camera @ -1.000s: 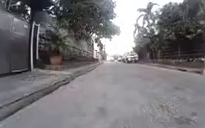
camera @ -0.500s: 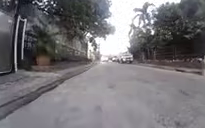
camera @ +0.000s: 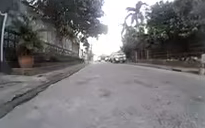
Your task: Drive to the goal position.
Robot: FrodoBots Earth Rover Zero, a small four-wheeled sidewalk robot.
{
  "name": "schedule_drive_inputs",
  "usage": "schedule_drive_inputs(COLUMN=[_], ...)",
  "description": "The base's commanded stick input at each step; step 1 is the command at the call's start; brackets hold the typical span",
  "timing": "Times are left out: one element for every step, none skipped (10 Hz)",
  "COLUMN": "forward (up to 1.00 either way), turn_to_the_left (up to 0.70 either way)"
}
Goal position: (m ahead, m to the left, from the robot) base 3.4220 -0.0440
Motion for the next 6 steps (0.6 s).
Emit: schedule_drive_inputs(forward=[1.00,1.00,1.00,1.00,1.00,1.00], turn_to_the_left=[-0.12,-0.09,-0.05,-0.01,0.02,0.06])
